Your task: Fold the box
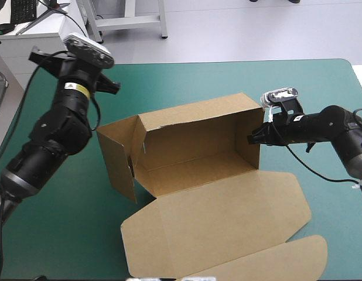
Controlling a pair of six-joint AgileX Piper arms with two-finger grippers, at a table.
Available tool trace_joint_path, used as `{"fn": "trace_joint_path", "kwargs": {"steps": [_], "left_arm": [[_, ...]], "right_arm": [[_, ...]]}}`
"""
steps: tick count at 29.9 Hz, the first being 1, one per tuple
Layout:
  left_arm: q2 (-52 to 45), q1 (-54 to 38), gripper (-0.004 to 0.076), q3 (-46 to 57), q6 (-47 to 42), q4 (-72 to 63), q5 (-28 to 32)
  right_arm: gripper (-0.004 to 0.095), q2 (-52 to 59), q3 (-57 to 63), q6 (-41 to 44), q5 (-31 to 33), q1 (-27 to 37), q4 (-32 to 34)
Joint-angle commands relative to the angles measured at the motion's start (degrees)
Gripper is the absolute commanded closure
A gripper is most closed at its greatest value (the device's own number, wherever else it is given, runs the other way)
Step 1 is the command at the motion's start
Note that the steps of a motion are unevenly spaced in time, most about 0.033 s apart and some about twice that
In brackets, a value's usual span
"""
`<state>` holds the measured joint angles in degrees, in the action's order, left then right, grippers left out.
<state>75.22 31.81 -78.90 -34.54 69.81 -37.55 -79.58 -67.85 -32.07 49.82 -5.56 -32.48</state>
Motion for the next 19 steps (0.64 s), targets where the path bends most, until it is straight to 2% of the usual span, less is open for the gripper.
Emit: {"fn": "trace_joint_path", "kwargs": {"steps": [1, 4, 9, 13, 19], "left_arm": [[-2.0, -8.2, 0.0709, -1.8, 10.7, -14.8, 0.6], [-2.0, -16.0, 0.071, -1.7, 20.8, -29.9, 0.6], [-2.0, -24.8, 0.071, -1.7, 32.5, -48.3, -0.8], [-1.9, -28.0, 0.071, -1.7, 37.2, -53.6, -4.0], [-1.0, -28.0, 0.071, -1.0, 38.4, -55.3, -6.1]], "right_arm": [[0.0908, 1.8, -4.4, 9.0, 5.1, 0.1, 4.7], [0.0908, 1.2, -5.0, 10.8, 6.7, 0.1, 6.1], [0.0908, -2.3, -5.0, 13.9, 7.7, 0.1, 8.8], [0.0908, -6.6, -5.9, 14.0, 5.6, 0.1, 9.0], [0.0906, -13.8, -12.5, 14.0, 3.2, 0.1, 8.7]]}}
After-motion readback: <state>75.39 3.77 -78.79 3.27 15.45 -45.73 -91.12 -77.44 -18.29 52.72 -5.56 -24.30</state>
